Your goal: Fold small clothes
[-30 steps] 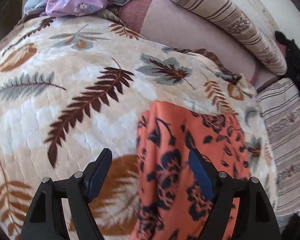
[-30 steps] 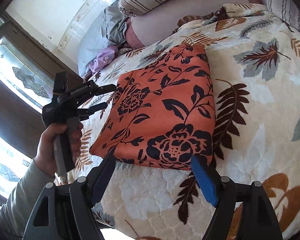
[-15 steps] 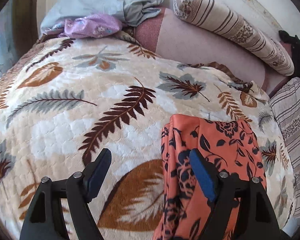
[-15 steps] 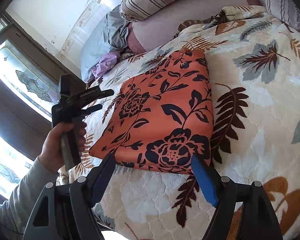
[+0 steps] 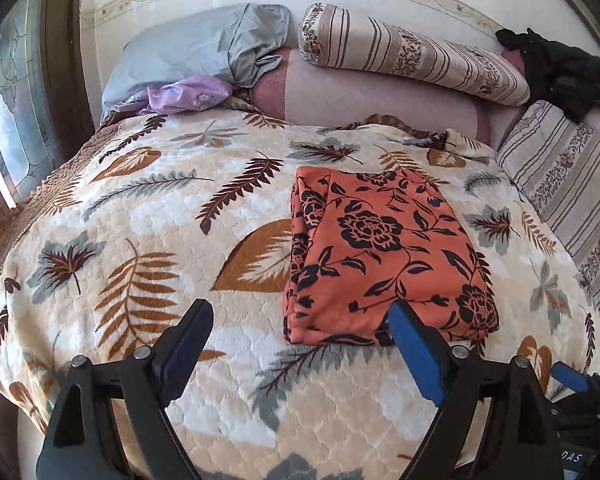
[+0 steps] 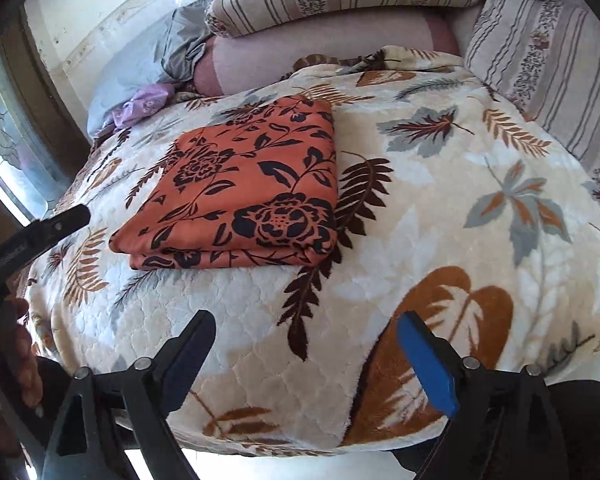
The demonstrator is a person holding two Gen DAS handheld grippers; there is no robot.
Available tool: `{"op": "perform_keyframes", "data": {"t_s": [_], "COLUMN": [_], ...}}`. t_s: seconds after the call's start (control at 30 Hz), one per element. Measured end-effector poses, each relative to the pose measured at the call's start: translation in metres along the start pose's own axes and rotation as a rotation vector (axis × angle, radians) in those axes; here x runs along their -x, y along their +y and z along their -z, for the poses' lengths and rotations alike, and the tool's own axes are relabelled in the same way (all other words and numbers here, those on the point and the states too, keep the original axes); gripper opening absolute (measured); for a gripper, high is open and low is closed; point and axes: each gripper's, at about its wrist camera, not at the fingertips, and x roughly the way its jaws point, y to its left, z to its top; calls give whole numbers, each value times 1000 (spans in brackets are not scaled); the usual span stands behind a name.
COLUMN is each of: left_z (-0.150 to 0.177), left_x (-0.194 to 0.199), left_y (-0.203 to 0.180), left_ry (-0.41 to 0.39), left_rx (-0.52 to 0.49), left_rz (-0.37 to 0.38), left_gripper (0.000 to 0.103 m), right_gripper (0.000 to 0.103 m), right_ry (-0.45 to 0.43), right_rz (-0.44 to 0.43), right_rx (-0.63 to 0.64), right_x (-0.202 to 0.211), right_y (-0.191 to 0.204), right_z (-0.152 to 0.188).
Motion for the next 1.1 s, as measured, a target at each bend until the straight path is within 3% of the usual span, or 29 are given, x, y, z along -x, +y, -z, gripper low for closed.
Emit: {"op": "perform_keyframes", "data": {"t_s": [0.17,0.4,0.47,0.6,1.1], "left_z": [9,5,3,0,-18], "left_x": [19,41,43,48,19], "left_y": [1,0,-3,-5,-23], "left_ry": [-11,-25,-25,-59,-14], "left_rx": [18,20,-2,-5,-30], "left_rz": [-14,-46,-69,-82,-93], "left_gripper": [89,92,101,101,101], "right_gripper": [103,103,103,103,103], "right_ry": [-42,-133,-129,-120,-124], "right_rz": [74,114,109,111,129], "right_rx": [30,102,122,164,180], "right_x": [14,34,32,27,7], "right_y": [12,34,39,46,42], "right_z": [-5,-22,-25,-27,-56]}}
